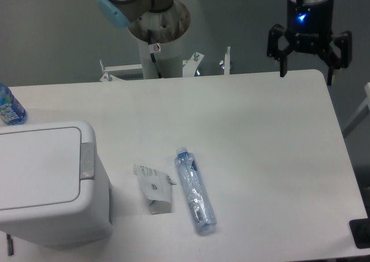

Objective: Open the trash can

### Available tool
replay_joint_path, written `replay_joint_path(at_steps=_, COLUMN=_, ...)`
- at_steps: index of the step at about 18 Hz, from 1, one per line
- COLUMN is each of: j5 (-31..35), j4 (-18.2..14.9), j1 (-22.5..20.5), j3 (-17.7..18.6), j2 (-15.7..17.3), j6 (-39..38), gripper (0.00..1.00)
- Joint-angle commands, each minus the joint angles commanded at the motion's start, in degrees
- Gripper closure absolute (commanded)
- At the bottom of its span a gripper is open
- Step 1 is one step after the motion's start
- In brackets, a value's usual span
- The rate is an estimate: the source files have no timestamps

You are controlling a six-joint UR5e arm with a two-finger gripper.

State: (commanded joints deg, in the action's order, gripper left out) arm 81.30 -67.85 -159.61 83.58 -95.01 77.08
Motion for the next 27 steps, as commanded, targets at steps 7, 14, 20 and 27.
replay_joint_path(at_steps=7, j5=0.0, j4=0.0, j1=0.0, j3=-0.1, j2=0.0, j6=-0.1, gripper=0.0)
replay_joint_path(at_steps=14, j5=1.0, j4=2.5, j1=3.2, j3=-0.3, j2=-0.7, j6=-10.9, gripper=0.0)
replay_joint_path(at_steps=20, j5=1.1, j4=2.5, j1=7.2, j3=-0.4, j2=-0.6, j6=-24.1, gripper=0.0)
replay_joint_path(at_steps=27, j5=8.1, j4=2.3, j1=17.7, j3=-2.1, j2=-3.8, j6=-42.9, gripper=0.0)
